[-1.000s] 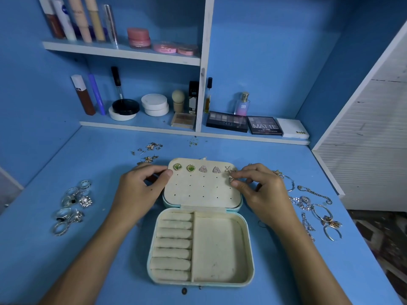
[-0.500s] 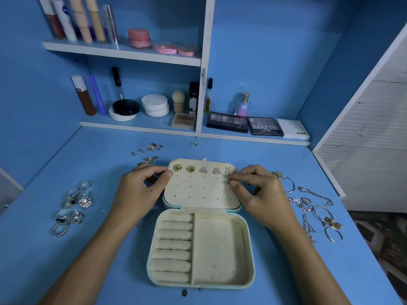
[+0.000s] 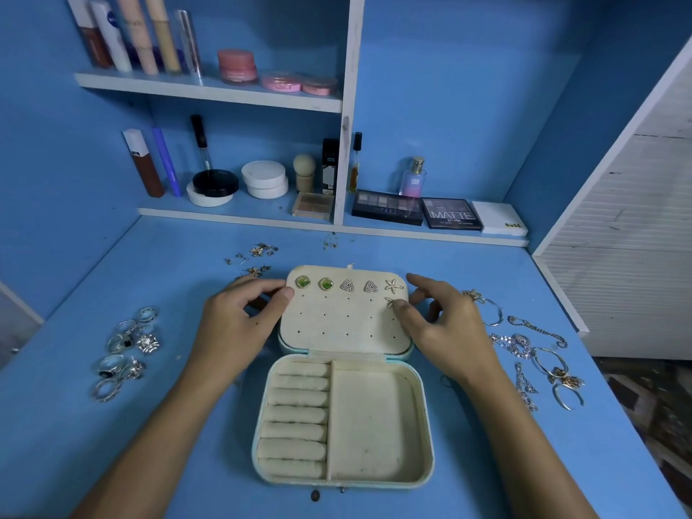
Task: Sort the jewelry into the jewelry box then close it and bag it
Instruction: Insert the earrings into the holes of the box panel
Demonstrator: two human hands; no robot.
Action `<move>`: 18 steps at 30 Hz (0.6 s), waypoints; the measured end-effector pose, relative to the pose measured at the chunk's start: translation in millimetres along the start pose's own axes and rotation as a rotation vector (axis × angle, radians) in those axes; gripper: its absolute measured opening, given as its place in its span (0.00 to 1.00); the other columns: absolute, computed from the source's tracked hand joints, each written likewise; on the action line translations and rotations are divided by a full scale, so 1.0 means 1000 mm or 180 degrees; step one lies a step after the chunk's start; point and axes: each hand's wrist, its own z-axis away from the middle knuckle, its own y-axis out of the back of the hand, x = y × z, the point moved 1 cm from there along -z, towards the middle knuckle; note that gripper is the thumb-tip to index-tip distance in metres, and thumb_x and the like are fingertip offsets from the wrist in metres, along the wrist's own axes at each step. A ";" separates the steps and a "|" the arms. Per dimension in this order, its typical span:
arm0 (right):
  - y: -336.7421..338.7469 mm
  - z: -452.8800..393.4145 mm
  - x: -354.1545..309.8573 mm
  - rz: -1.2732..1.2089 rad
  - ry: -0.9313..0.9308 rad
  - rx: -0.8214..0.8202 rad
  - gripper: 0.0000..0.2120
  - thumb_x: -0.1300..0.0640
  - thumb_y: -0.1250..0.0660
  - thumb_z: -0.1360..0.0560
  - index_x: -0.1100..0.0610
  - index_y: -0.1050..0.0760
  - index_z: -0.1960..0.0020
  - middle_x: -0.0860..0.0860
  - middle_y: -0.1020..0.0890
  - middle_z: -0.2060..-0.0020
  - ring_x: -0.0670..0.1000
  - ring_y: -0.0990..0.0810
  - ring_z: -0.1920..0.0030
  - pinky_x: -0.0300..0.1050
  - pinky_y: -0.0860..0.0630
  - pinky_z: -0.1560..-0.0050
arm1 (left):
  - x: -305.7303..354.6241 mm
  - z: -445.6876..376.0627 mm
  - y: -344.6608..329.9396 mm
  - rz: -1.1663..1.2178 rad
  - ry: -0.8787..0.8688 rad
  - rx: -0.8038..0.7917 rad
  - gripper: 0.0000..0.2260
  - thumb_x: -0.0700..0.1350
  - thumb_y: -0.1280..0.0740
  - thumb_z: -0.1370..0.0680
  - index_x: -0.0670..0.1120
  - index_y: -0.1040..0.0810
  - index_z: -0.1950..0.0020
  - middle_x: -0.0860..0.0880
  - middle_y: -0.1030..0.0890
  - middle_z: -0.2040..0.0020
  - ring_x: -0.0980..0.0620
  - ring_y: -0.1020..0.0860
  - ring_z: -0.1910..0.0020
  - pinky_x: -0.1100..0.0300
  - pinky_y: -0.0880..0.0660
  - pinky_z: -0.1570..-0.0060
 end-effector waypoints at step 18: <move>0.000 -0.003 -0.007 -0.0462 -0.0296 -0.0181 0.05 0.52 0.28 0.25 0.47 0.19 0.49 0.43 0.21 0.60 0.41 0.28 0.68 0.31 0.31 0.67 | 0.005 -0.022 -0.002 -0.0022 0.0150 -0.0003 0.05 0.44 0.30 0.22 0.54 0.16 0.53 0.59 0.16 0.55 0.55 0.19 0.55 0.62 0.24 0.51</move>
